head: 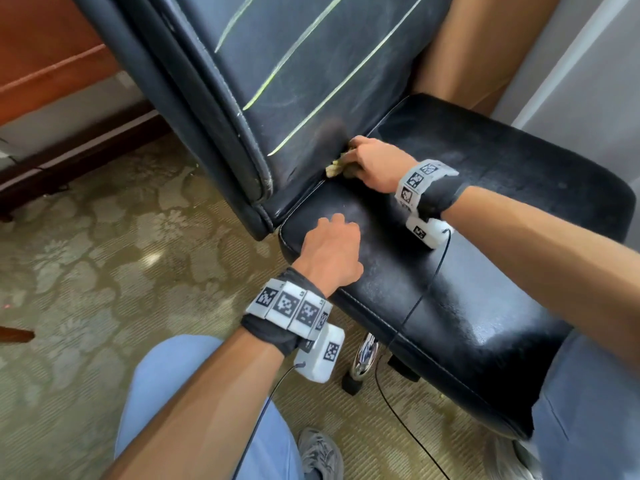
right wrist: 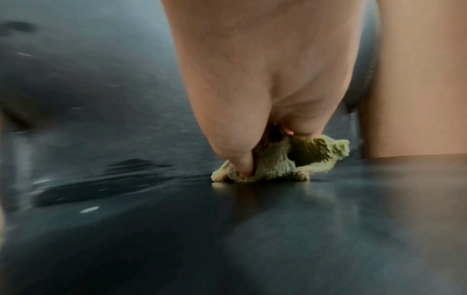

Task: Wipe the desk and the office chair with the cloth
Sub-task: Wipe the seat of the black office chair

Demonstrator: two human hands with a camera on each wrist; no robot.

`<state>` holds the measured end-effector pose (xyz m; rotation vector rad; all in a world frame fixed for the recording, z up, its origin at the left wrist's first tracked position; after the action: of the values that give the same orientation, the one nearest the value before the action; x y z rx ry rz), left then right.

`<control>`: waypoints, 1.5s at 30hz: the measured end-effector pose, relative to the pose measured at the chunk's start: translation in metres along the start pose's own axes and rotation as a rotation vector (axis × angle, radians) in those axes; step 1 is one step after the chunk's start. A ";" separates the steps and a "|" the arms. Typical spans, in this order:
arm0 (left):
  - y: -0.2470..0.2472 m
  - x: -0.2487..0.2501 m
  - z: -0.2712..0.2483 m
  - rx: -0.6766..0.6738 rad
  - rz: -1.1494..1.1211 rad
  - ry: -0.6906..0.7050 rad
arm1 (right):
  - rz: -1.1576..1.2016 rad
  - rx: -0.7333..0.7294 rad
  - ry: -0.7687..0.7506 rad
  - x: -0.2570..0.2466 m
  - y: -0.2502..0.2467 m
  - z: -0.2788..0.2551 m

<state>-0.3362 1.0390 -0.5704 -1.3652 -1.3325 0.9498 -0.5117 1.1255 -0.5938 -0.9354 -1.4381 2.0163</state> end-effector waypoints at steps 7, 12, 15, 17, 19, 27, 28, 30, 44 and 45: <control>0.001 -0.006 0.003 0.014 -0.035 -0.002 | -0.148 0.134 0.374 0.090 -0.028 0.027; 0.003 -0.009 0.005 0.038 -0.029 0.004 | -0.238 0.134 0.598 0.144 -0.045 0.039; 0.005 -0.009 0.005 0.039 -0.007 0.015 | -0.264 0.144 0.698 0.162 -0.048 0.046; 0.006 -0.009 0.005 0.043 0.011 0.024 | -0.217 0.119 0.712 0.164 -0.048 0.049; 0.009 -0.009 0.004 0.040 0.022 0.032 | -0.166 0.113 0.665 0.162 -0.048 0.048; 0.012 -0.007 0.001 0.009 0.069 0.028 | -0.009 0.008 0.405 0.106 -0.040 0.042; 0.012 -0.007 0.000 0.005 0.070 0.022 | 0.002 0.009 0.383 0.093 -0.036 0.039; 0.012 -0.007 0.000 0.001 0.065 0.014 | 0.015 0.018 0.343 0.067 -0.027 0.035; 0.009 -0.027 -0.050 0.024 0.054 0.058 | 0.051 -0.078 0.197 -0.083 0.024 -0.013; 0.008 -0.033 -0.057 0.025 0.050 0.045 | 0.049 -0.079 0.180 -0.095 0.026 -0.017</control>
<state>-0.2821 1.0006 -0.5687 -1.3987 -1.2538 0.9609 -0.4375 1.0592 -0.5985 -1.1641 -1.4171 1.8674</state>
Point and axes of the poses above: each hand's wrist, its own z-axis towards the middle knuckle, its own y-axis out of the palm, x = y × z, the point moved 4 cm from there along z, towards the middle knuckle, and after that the axes turned 14 degrees about x, right-handed, at the moved point
